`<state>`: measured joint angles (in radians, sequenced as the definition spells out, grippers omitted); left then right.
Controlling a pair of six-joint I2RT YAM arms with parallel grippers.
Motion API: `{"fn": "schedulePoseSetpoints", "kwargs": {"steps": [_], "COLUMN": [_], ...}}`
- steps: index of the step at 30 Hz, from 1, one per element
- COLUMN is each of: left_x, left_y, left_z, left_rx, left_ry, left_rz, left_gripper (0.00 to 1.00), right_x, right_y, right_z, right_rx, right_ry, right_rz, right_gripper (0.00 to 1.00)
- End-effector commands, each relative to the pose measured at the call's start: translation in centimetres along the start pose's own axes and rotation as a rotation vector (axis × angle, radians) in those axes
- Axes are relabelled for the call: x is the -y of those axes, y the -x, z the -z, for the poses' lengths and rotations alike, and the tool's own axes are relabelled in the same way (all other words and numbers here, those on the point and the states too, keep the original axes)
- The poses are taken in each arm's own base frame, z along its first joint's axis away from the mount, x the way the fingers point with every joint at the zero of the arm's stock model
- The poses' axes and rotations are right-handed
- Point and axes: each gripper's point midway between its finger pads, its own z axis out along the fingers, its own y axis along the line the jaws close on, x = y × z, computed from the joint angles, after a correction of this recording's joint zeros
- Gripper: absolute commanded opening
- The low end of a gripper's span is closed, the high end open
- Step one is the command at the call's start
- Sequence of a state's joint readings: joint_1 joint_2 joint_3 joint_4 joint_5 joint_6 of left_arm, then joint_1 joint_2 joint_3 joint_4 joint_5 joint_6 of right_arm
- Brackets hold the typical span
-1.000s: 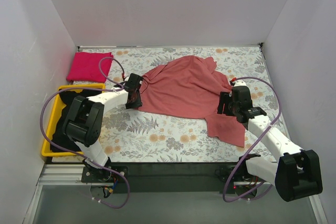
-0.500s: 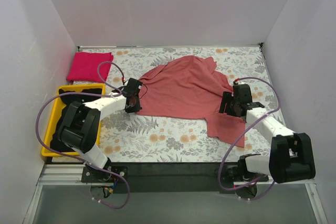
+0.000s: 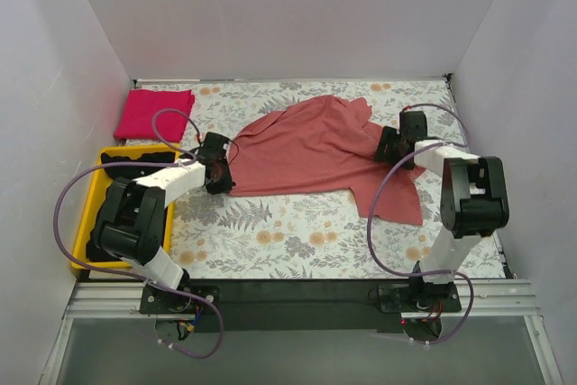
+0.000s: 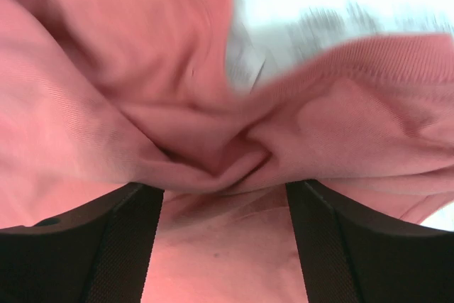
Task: Fold and stack the t-shirts
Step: Flatten the tshirt out
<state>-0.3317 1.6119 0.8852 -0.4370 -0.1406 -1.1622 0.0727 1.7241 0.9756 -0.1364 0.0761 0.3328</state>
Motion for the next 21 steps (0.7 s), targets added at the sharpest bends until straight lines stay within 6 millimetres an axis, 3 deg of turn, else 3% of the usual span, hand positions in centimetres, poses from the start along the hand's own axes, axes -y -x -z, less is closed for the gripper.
{"fn": "schedulePoseSetpoints", "kwargs": {"steps": [1, 3, 4, 5, 9, 12, 14, 16, 17, 21], "left_x": [-1.7, -2.0, -1.6, -1.6, -0.9, -0.8, -1.0, -1.0, -1.0, -1.1], "left_y": [1.9, 2.6, 2.9, 2.9, 3.3, 3.5, 3.5, 3.5, 3.5, 3.8], "left_z": [0.0, -0.2, -0.2, -0.3, -0.6, -0.5, -0.4, -0.2, -0.1, 0.2], "left_rx": [0.015, 0.018, 0.023, 0.020, 0.013, 0.016, 0.023, 0.028, 0.030, 0.044], "left_ry": [0.010, 0.007, -0.012, -0.018, -0.041, -0.051, -0.045, -0.045, -0.045, -0.043], "left_rz": [0.081, 0.109, 0.115, 0.124, 0.127, 0.127, 0.123, 0.116, 0.116, 0.111], "left_gripper": [0.00, 0.00, 0.00, 0.00, 0.00, 0.00, 0.00, 0.00, 0.00, 0.00], "right_x": [-2.1, -3.5, -4.4, -4.5, -4.0, -1.4, 0.8, 2.9, 4.1, 5.3], "right_y": [3.5, 3.7, 5.8, 6.2, 8.3, 6.8, 4.1, 2.8, 0.4, -2.5], "right_z": [-3.0, -4.8, -4.6, -4.7, -1.6, 1.3, 3.2, 4.7, 4.8, 5.5], "right_rx": [0.028, -0.010, 0.011, 0.005, 0.054, 0.057, 0.015, 0.007, -0.045, -0.087], "right_ry": [0.078, 0.142, 0.158, 0.158, 0.107, -0.005, -0.084, -0.181, -0.216, -0.208], "right_rz": [0.032, 0.051, 0.062, 0.071, 0.102, 0.103, 0.093, 0.064, 0.053, -0.015], "right_gripper": [0.76, 0.76, 0.77, 0.77, 0.78, 0.78, 0.78, 0.78, 0.77, 0.74]}}
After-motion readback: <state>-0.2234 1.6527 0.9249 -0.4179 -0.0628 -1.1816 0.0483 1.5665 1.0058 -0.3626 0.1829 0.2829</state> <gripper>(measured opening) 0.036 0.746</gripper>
